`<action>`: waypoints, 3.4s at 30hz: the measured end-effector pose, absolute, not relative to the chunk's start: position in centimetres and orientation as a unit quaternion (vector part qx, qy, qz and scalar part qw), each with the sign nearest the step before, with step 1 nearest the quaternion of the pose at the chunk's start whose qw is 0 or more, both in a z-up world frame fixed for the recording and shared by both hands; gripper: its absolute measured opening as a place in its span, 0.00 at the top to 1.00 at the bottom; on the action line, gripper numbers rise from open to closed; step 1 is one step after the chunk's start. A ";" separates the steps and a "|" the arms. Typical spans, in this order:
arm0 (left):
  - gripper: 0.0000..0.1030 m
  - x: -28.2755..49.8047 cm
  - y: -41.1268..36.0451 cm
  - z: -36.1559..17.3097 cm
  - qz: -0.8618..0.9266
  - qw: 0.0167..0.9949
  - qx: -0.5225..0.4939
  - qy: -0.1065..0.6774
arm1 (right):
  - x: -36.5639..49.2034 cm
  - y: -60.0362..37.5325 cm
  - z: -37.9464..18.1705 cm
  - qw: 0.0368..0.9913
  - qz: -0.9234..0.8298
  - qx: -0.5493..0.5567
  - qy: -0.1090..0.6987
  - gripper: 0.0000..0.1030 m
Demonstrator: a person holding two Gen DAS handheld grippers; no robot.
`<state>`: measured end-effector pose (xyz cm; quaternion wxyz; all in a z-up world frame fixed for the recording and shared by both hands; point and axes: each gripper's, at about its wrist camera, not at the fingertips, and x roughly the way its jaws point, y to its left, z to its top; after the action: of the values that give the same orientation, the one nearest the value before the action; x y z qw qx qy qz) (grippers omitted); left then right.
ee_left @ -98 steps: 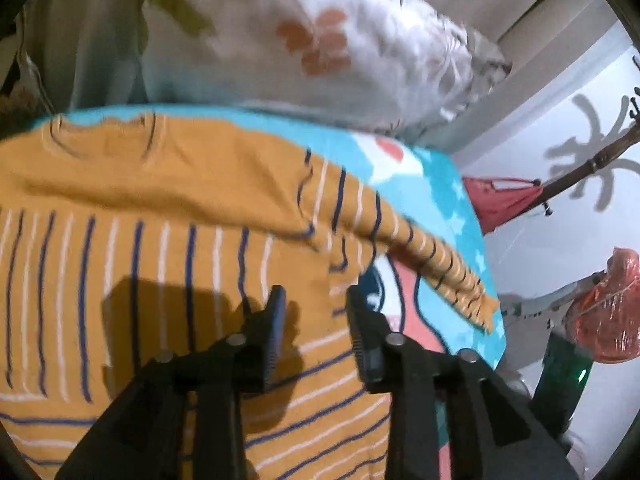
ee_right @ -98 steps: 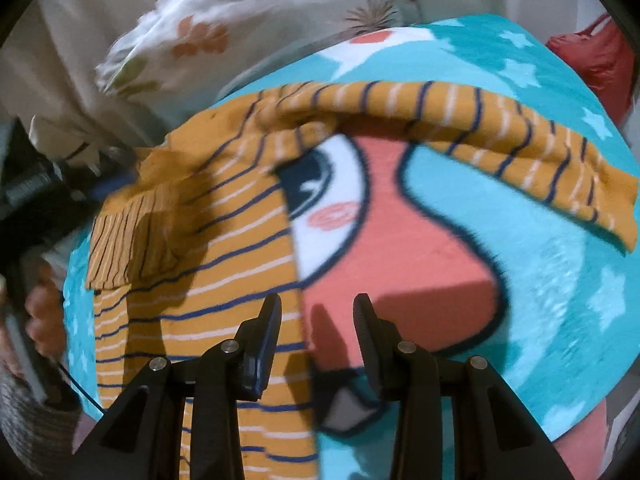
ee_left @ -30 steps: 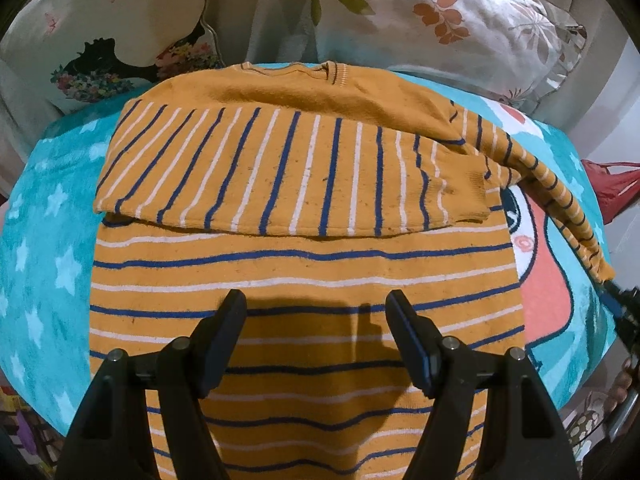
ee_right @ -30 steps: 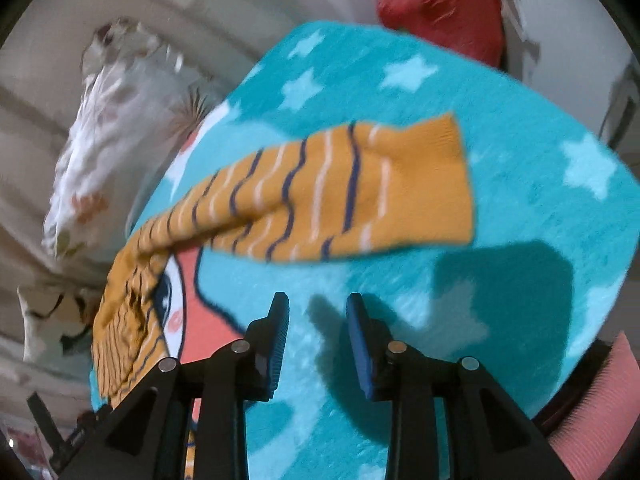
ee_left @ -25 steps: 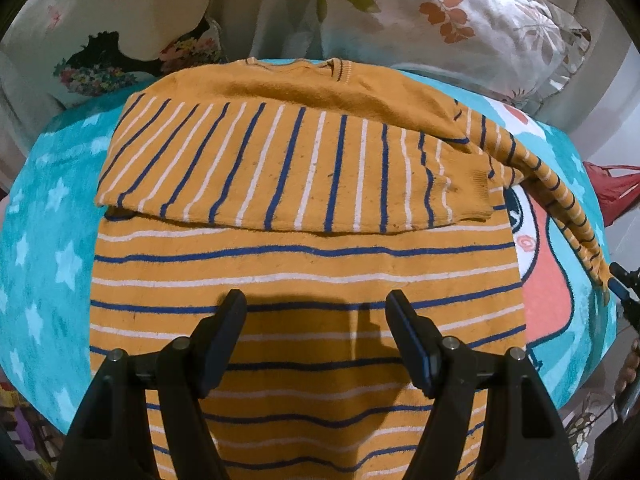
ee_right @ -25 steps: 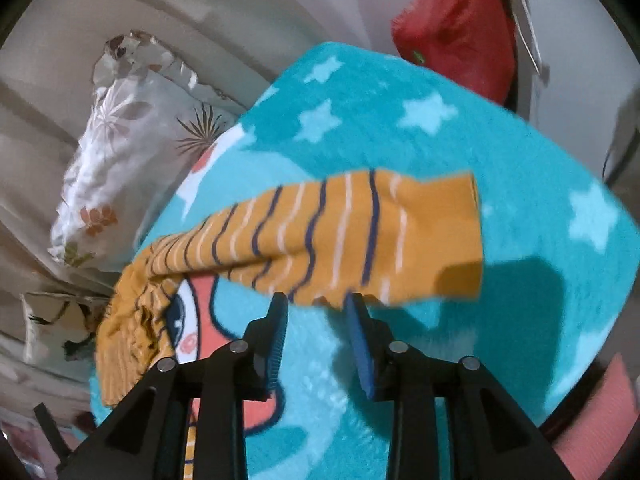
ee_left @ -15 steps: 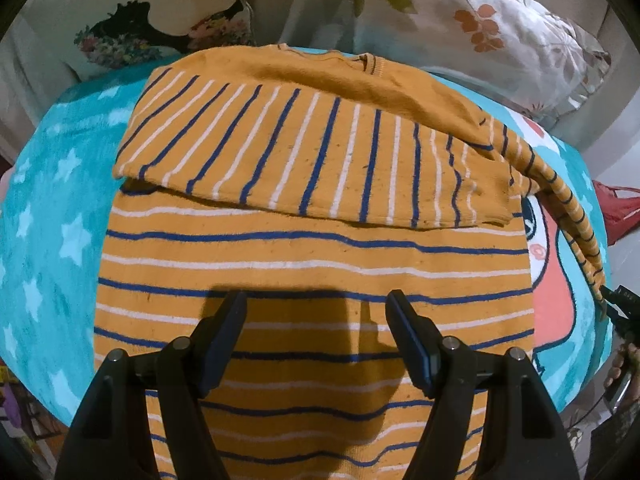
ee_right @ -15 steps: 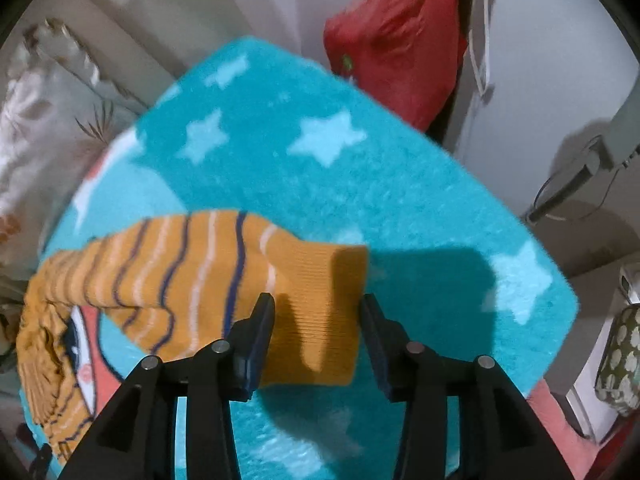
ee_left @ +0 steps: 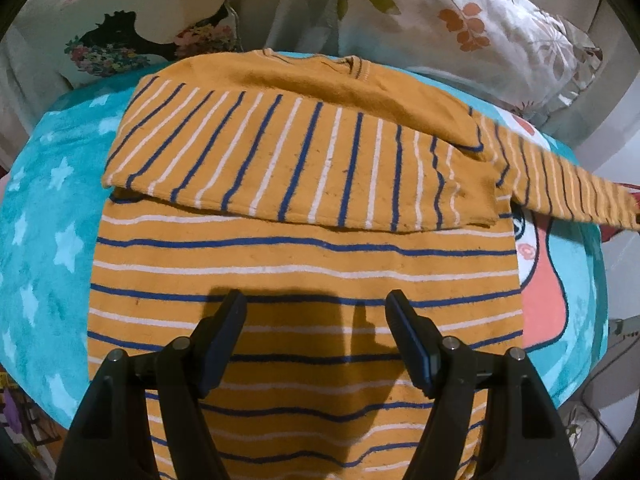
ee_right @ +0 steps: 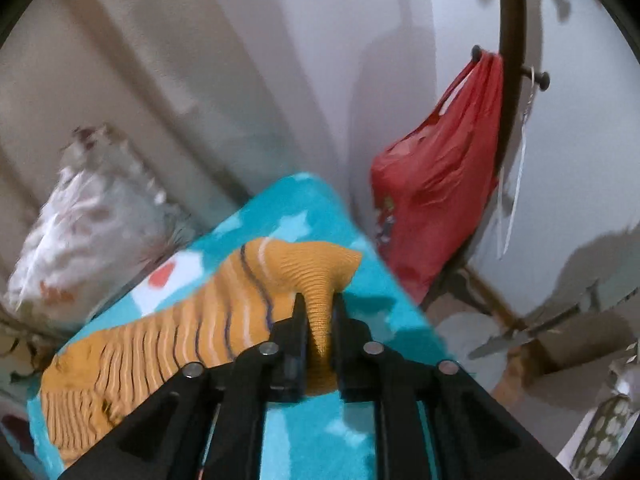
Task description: Fold small clothes
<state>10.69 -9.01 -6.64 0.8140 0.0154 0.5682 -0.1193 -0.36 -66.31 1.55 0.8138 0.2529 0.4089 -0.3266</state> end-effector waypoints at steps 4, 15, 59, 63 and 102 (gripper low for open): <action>0.31 10.3 -9.1 -6.5 -0.121 0.816 0.024 0.565 | -0.8 -66.7 0.7 0.806 -0.350 0.252 0.405 0.71; 0.31 10.6 -8.4 -6.9 -0.103 0.812 0.012 0.575 | -5.7 -65.1 -8.1 0.752 -0.285 0.458 0.380 0.62; 0.31 12.2 21.2 -7.8 0.007 0.824 -0.065 0.562 | 27.9 -9.9 -7.3 0.834 0.106 0.200 0.503 0.94; 0.31 12.4 22.5 -8.1 0.013 0.822 -0.072 0.564 | 28.8 -8.7 -9.2 0.822 0.109 0.197 0.523 0.94; 0.31 14.4 12.3 -5.5 -0.121 0.836 0.043 0.534 | 11.2 -13.1 -7.2 0.807 -0.037 0.128 0.575 0.59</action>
<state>14.44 12.26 -5.53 0.8358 0.0425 0.5338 -0.1213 11.17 -13.13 -7.21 0.8075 0.1278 0.5748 -0.0368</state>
